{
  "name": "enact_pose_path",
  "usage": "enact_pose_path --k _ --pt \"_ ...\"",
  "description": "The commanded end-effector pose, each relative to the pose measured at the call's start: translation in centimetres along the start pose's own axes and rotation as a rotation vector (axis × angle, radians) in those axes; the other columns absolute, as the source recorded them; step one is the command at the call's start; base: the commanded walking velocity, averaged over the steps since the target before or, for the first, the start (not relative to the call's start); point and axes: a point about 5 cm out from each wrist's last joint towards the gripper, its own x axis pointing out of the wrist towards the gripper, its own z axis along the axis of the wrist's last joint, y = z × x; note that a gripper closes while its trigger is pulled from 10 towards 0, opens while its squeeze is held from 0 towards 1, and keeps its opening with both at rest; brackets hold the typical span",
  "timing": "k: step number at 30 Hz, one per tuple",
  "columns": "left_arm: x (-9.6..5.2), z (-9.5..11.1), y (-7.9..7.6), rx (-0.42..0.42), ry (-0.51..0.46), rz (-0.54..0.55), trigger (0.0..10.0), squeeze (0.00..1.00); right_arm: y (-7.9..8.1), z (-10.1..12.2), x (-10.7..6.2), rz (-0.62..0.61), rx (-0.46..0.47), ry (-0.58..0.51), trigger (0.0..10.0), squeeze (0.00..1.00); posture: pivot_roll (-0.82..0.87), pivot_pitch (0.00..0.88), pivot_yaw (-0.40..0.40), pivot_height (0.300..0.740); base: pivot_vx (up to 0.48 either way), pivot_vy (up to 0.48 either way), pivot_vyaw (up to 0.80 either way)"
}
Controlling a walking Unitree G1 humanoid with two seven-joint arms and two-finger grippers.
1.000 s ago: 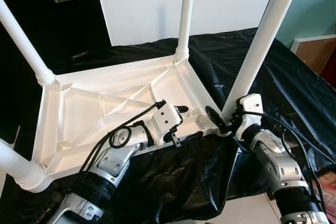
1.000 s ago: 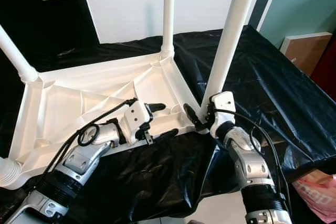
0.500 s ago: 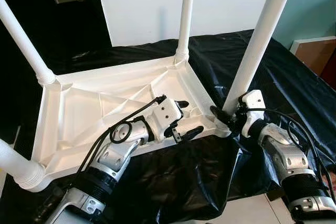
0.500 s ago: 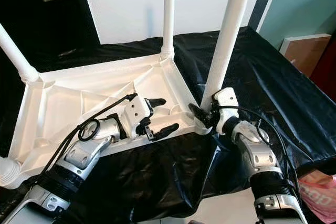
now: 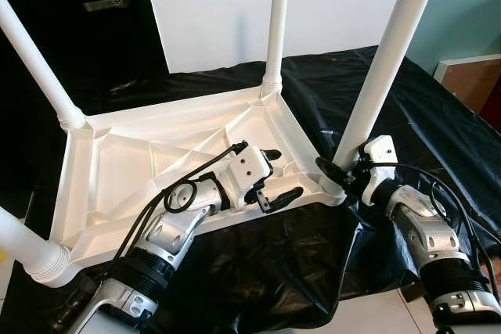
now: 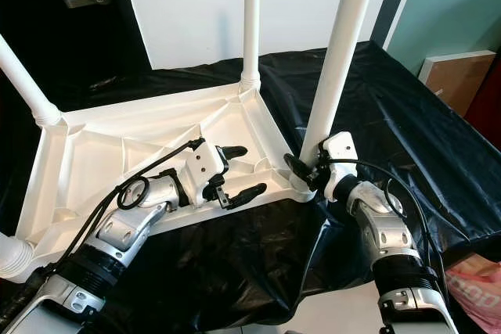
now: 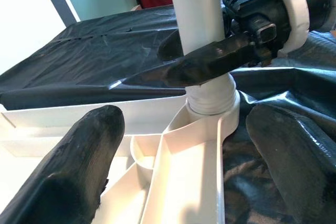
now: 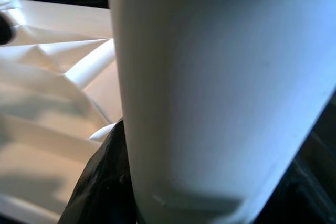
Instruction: Building children table
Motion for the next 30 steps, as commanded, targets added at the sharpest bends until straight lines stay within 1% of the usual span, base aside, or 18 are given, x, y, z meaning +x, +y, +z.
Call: enact_pose_path --k 1,3,4,5,6,7,8,9,12,13,14,17,21,22,24,25,26,30 --pt "0.2 -0.1 -0.3 0.009 0.002 -0.064 10.0 0.0 0.1 -1.0 -0.2 -0.09 0.003 0.058 10.0 0.0 -0.05 0.0 0.009 0.74 0.0 0.0 0.0" --pt "0.2 -0.1 -0.3 0.009 0.002 -0.064 10.0 0.0 0.1 -1.0 -0.2 -0.09 0.003 0.058 10.0 0.0 -0.05 0.0 0.009 0.74 0.0 0.0 0.0" --pt "0.2 -0.1 -0.3 0.007 0.002 -0.066 10.0 0.0 0.2 -1.0 -0.2 -0.11 0.001 0.06 10.0 0.0 -0.05 0.0 0.009 0.74 0.0 0.0 0.0" --pt "0.2 -0.1 -0.4 0.007 0.002 -0.067 10.0 0.0 0.3 -1.2 -0.1 -0.143 0.019 0.064 10.0 0.0 -0.05 0.0 0.008 0.74 0.0 0.0 0.0" --pt "0.2 -0.1 -0.4 0.007 0.002 -0.067 10.0 0.0 0.3 -1.2 -0.1 -0.143 0.019 0.064 10.0 0.0 -0.05 0.0 0.008 0.74 0.0 0.0 0.0" --pt "0.2 -0.1 -0.4 0.006 0.003 -0.068 10.0 0.0 0.4 -1.2 -0.1 -0.165 0.034 0.066 10.0 0.0 -0.05 0.0 0.007 0.74 0.0 0.0 0.0" --pt "0.2 -0.2 -0.5 0.005 0.003 -0.068 10.0 0.0 0.4 -1.4 -0.1 -0.214 0.059 0.07 10.0 0.0 -0.05 0.0 0.005 0.74 0.0 0.0 0.0" --pt "0.2 -0.2 -0.5 0.005 0.003 -0.068 10.0 0.0 0.4 -1.4 -0.1 -0.214 0.059 0.07 10.0 0.0 -0.05 0.0 0.005 0.74 0.0 0.0 0.0" --pt "0.1 -0.2 -0.6 0.0 0.003 -0.066 10.0 0.0 0.9 -1.7 -0.1 -0.336 0.121 0.075 10.0 0.0 -0.04 0.0 0.002 0.74 0.0 0.0 0.0" --pt "0.0 -0.3 -0.6 -0.001 0.004 -0.065 10.0 0.0 1.2 -1.7 -0.1 -0.368 0.13 0.073 10.0 0.0 -0.04 0.0 0.002 0.74 0.0 0.0 0.0" --pt "0.0 -0.3 -0.6 -0.001 0.004 -0.065 10.0 0.0 1.2 -1.7 -0.1 -0.368 0.13 0.073 10.0 0.0 -0.04 0.0 0.002 0.74 0.0 0.0 0.0" --pt "-0.1 -0.4 -0.7 -0.002 0.006 -0.064 10.0 0.0 2.3 -1.7 -0.2 -0.465 0.159 0.066 10.0 0.0 -0.04 0.0 0.0 0.74 0.0 0.0 0.0" --pt "0.0 -0.4 -0.8 -0.004 0.004 -0.064 10.0 0.0 3.0 -1.7 -0.5 -0.581 0.175 0.062 10.0 0.0 -0.04 0.0 -0.004 0.74 0.0 0.0 0.0" --pt "0.0 -0.4 -0.8 -0.004 0.004 -0.064 10.0 0.0 3.0 -1.7 -0.5 -0.581 0.175 0.062 10.0 0.0 -0.04 0.0 -0.004 0.74 0.0 0.0 0.0" --pt "0.0 -0.4 -0.8 -0.006 0.004 -0.063 10.0 0.0 3.3 -1.7 -0.8 -0.648 0.175 0.07 10.0 0.0 -0.04 0.0 -0.009 0.74 0.0 0.0 0.0" --pt "0.0 -0.4 -0.8 -0.006 0.004 -0.063 10.0 0.0 3.3 -1.7 -0.8 -0.648 0.175 0.07 10.0 0.0 -0.04 0.0 -0.009 0.74 0.0 0.0 0.0" --pt "0.0 -0.4 -0.9 -0.01 0.003 -0.063 10.0 0.0 3.7 -1.7 -1.0 -0.708 0.183 0.077 10.0 0.0 -0.04 0.004 -0.01 0.74 0.0 0.0 0.0" --pt "0.1 -0.4 -1.1 -0.016 0.0 -0.064 10.0 0.0 4.1 -1.6 -1.0 -0.699 0.184 0.076 10.0 0.0 -0.05 0.013 -0.012 0.74 0.0 0.0 0.0"
